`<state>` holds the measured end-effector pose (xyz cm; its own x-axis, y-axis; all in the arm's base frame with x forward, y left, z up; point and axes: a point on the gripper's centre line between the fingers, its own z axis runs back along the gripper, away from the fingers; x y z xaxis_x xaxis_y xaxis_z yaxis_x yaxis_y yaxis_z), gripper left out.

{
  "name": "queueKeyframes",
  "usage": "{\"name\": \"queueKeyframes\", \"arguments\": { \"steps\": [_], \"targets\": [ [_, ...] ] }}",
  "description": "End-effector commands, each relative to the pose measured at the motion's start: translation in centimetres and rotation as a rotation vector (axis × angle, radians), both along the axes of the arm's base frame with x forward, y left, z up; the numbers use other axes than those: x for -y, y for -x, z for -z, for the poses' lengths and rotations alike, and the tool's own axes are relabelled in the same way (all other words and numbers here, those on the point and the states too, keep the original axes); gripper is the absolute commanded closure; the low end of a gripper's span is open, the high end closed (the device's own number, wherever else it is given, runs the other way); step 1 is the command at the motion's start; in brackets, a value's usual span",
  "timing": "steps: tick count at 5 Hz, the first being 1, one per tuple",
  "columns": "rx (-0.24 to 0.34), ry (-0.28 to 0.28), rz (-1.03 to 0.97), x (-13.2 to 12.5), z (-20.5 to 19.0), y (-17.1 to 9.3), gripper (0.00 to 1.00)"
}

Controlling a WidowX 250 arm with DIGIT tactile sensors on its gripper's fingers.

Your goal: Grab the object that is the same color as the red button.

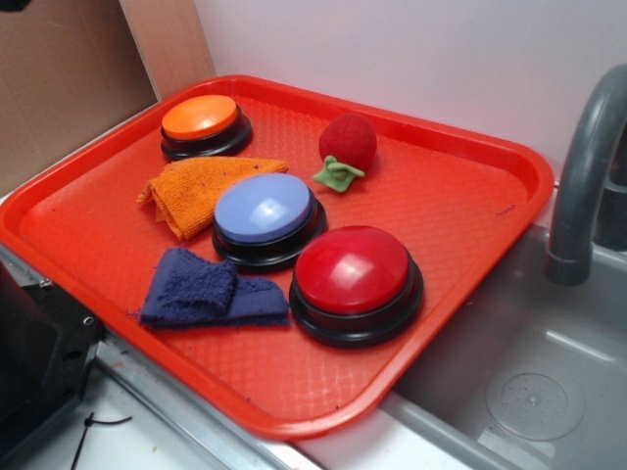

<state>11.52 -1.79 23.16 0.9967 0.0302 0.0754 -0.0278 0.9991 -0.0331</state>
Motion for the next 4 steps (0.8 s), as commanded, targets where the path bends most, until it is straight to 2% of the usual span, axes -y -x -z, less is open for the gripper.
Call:
{"name": "queueKeyframes", "arguments": {
  "steps": [1, 2, 3, 4],
  "targets": [
    [0.079, 0.018, -0.031, 0.0, 2.0, -5.5, 0.0],
    [0.1, 0.024, -0.091, 0.1, 3.5, -8.2, 0.0],
    [0.104, 0.075, -0.22, 0.7, 6.7, -12.1, 0.0],
    [0.128, 0.036, -0.286, 1.5, 9.4, -15.0, 0.0]
  ]
}}
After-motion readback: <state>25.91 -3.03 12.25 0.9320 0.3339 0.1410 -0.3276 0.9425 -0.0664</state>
